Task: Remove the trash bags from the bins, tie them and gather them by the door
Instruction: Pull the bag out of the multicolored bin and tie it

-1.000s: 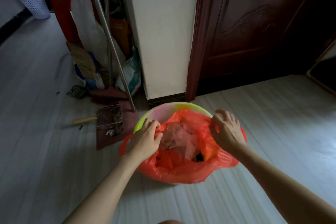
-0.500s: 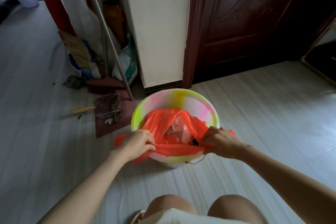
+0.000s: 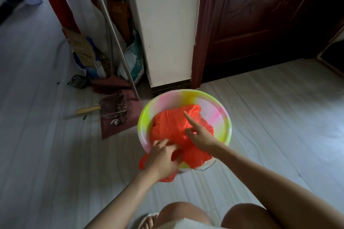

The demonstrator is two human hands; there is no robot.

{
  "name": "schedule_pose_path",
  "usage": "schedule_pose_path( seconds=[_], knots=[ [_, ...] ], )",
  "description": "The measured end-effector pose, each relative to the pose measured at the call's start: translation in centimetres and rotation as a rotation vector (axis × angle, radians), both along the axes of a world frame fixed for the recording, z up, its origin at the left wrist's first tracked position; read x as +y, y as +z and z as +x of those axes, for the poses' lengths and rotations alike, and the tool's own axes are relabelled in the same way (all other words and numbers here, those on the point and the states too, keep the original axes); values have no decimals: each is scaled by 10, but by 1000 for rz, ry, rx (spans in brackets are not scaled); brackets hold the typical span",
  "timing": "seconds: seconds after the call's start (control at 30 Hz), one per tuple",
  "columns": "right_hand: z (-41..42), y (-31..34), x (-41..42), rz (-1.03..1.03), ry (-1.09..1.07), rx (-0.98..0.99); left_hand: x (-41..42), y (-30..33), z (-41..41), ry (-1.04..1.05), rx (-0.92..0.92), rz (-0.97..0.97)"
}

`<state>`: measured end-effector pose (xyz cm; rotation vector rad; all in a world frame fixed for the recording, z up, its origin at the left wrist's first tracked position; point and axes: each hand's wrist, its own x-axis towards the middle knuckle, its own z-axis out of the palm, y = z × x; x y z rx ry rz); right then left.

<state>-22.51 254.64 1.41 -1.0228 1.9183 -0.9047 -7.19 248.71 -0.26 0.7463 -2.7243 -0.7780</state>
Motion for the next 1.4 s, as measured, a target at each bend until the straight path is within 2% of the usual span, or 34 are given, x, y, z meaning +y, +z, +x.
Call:
schedule_pose_path(
  seconds=[0.07,0.17,0.23,0.3,0.37,0.43,0.5,0.63,0.83,1.0,1.1,1.27,1.33,1.4],
  knots=[
    [2,-3,-7,39,200,157,-6,-4,11,-105,-68,-80],
    [11,-10,-9,123,406,383,-15,-2,26,-118,40,-89],
    [15,-12,-4,200,529,543,-24,3,33,6,198,-158],
    [16,-12,-2,278,570,635,-38,7,34,160,239,-237],
    [18,-13,-2,324,602,750,-49,11,29,381,123,-202],
    [19,-15,-4,313,574,786,-58,14,19,603,-38,28],
    [16,-16,-4,252,446,756,-68,14,12,676,-160,220],
    [4,-8,1,126,130,576,-79,16,6,711,-108,346],
    [-8,15,-10,87,-29,469,-73,7,4,743,1,517],
    [-16,39,-23,27,-40,486,-62,-3,6,781,157,654],
    [-19,46,-24,14,-187,412,-57,-1,6,791,217,752],
    [-30,72,-22,-181,-672,-74,-56,-5,2,799,265,775],
    [-34,86,-26,-209,-687,-135,-57,-4,-1,789,237,753],
    [-36,98,-28,-223,-682,-129,-61,5,-4,769,164,642]
  ],
)
